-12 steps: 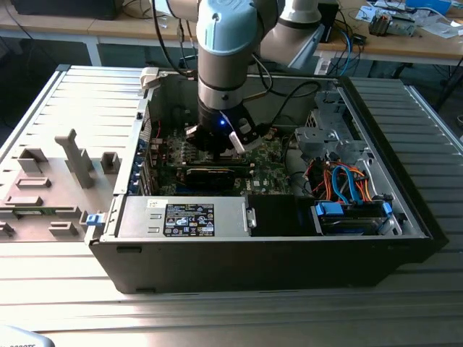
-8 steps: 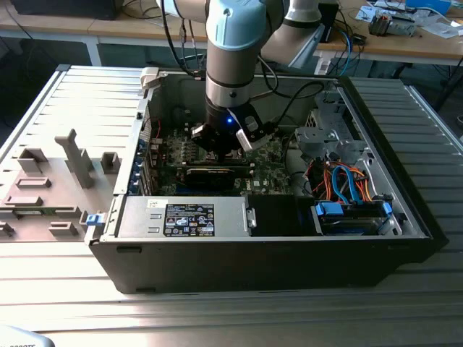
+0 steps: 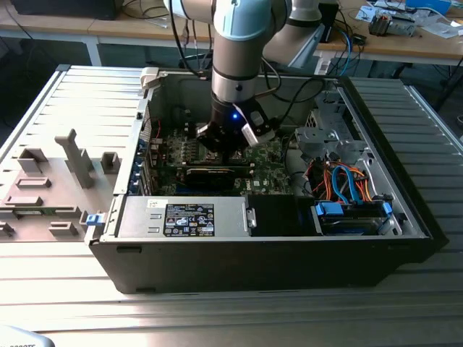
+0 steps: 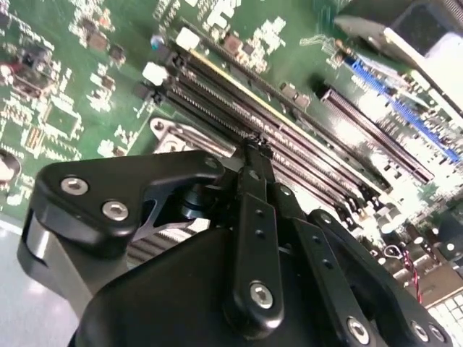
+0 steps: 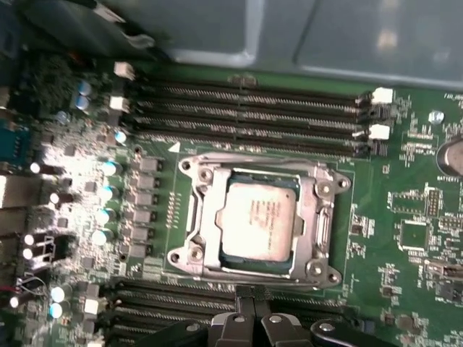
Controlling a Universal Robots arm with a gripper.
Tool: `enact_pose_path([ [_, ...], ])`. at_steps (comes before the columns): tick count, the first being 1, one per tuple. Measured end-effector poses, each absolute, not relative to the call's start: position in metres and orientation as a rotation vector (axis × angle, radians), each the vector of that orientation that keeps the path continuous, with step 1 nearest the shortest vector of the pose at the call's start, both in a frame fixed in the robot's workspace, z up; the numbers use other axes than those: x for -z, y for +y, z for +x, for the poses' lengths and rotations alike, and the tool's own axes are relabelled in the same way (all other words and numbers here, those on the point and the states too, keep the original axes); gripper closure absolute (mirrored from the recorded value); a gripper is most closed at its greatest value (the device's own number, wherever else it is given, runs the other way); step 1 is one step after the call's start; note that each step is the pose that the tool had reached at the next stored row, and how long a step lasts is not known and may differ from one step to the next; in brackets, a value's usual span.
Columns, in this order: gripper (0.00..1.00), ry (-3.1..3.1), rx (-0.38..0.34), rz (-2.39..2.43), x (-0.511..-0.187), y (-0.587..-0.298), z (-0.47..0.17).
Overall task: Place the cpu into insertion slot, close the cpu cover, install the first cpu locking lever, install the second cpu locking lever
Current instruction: 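Install the second cpu locking lever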
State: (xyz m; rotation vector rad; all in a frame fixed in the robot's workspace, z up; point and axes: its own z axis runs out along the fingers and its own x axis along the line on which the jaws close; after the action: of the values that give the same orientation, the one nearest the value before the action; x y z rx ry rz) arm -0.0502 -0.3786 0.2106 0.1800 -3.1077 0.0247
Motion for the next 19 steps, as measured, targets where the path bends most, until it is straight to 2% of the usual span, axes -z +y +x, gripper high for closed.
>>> enact_pose_path([
  [4, 0.89, -3.103, -0.102, 0.179, -0.211, -0.371, -0.047],
  [7, 0.89, -3.102, -0.105, 0.179, -0.213, -0.369, -0.045],
  [13, 0.89, -3.103, -0.100, 0.175, -0.247, -0.369, -0.045],
  [19, 0.89, -3.096, -0.098, 0.166, -0.247, -0.363, -0.039],
])
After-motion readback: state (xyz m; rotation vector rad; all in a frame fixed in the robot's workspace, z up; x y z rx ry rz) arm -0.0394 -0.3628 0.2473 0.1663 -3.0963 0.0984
